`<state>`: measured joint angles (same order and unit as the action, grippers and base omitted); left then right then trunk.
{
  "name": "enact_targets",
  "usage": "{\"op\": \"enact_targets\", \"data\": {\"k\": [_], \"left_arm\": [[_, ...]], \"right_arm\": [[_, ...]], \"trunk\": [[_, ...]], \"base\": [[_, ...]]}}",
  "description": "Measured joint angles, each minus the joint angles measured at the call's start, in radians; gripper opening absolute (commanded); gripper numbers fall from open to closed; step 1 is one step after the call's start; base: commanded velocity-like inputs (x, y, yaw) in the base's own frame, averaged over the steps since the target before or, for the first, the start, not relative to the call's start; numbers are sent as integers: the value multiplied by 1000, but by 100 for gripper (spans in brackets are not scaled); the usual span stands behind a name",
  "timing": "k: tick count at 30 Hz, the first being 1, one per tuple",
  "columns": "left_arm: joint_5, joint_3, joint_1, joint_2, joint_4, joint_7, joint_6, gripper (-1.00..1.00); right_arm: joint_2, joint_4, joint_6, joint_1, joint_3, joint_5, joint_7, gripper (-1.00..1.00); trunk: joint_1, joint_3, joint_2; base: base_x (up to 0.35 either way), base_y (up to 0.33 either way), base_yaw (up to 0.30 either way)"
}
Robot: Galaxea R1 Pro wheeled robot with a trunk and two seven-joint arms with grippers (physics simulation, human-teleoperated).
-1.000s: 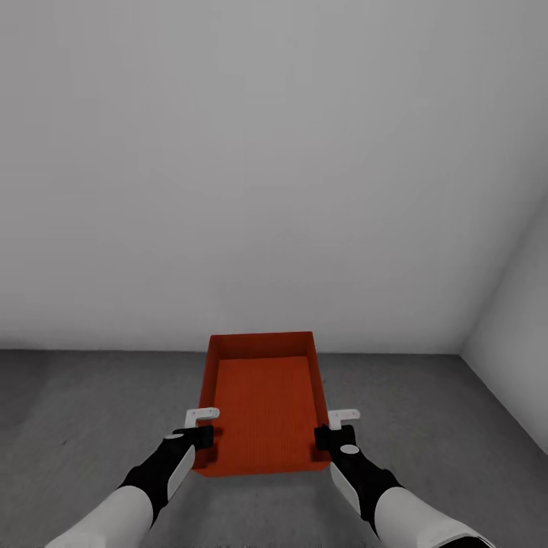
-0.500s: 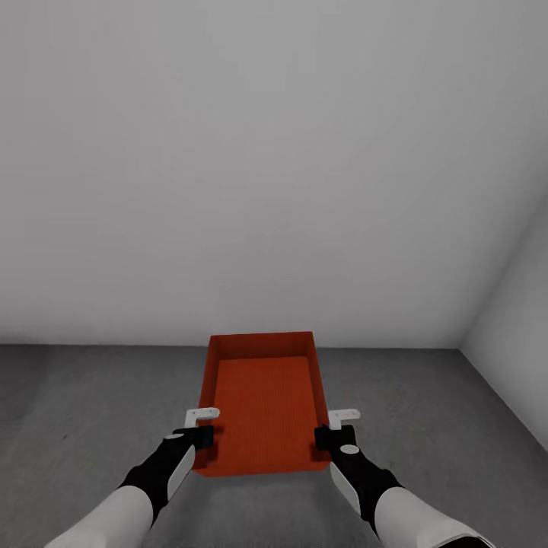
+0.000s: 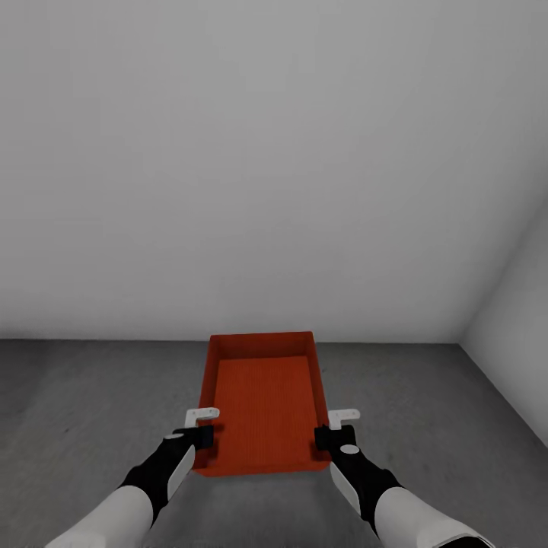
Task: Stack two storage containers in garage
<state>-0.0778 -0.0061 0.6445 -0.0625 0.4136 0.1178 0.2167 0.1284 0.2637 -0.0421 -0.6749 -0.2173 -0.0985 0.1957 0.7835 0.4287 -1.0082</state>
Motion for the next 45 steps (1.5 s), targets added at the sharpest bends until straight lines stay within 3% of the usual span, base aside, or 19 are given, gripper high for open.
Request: {"op": "enact_targets", "data": {"k": [45], "left_arm": [[0, 0, 0, 0, 0, 0, 0, -100]], "right_arm": [[0, 0, 0, 0, 0, 0, 0, -100]], "trunk": [[0, 73, 0]], "base": [[0, 0, 0]]}}
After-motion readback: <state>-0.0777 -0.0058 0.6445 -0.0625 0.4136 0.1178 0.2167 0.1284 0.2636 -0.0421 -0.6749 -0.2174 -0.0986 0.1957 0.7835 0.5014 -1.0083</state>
